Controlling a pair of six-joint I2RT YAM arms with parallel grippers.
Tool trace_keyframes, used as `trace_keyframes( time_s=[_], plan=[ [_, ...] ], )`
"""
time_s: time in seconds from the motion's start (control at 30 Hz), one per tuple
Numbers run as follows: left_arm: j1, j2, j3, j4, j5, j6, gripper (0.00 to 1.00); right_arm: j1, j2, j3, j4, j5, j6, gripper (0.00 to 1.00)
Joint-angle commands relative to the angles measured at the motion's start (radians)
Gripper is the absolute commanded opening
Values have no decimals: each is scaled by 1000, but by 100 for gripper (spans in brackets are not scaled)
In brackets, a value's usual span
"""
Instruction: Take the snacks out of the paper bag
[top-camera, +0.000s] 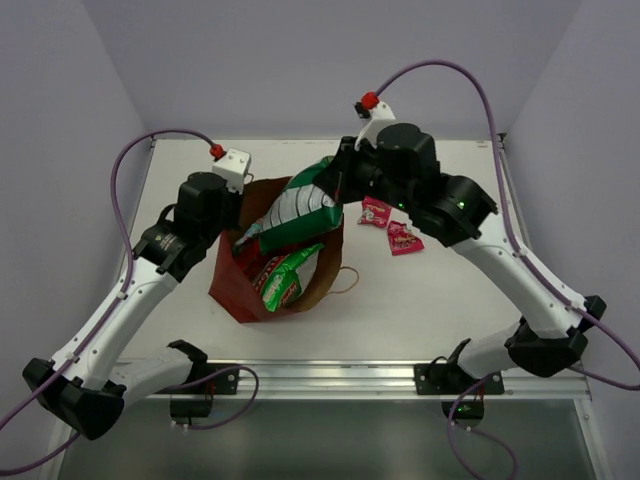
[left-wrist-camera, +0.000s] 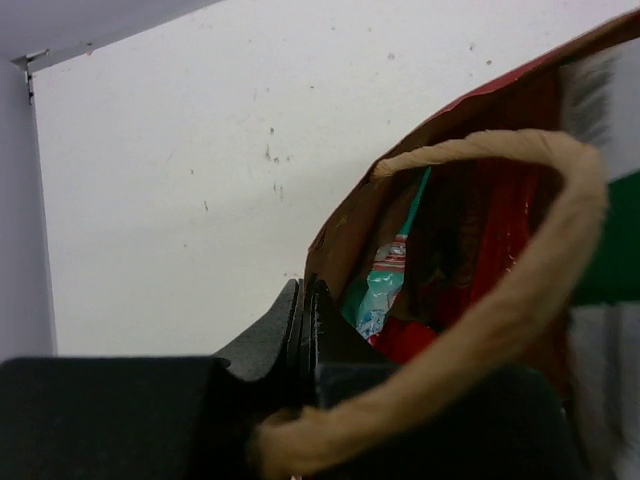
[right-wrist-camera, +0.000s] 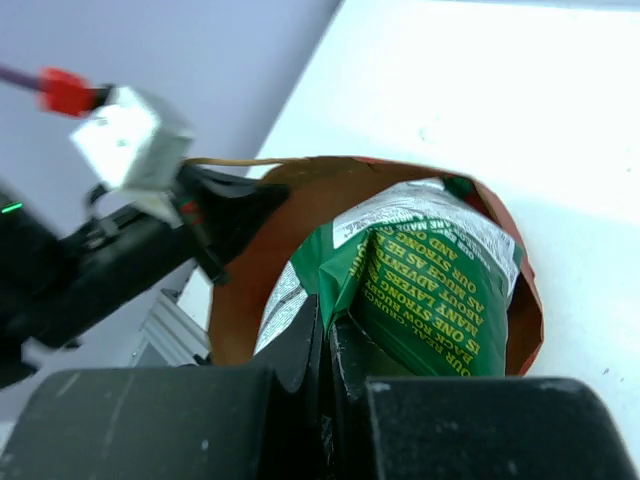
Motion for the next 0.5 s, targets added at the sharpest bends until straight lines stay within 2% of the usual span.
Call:
trace_keyframes(
  time_s=[0.0, 0.17, 0.27, 0.4, 0.47],
  plan=[
    [1, -13, 89, 106, -103, -3, 0, -27, -109, 65, 23, -67, -85, 0],
    [1, -1, 112, 103, -134, 13, 0, -135, -229, 80, 42, -102, -116, 0],
    [3, 5, 124, 113, -135, 21, 0, -260, -298, 11, 94, -88, -122, 0],
    [5, 4, 126, 118, -116, 21, 0, -464, -297, -108, 190, -90, -122, 0],
    [3, -1, 120, 126, -108, 21, 0, -526, -272, -164, 249, -128, -108, 0]
  ],
)
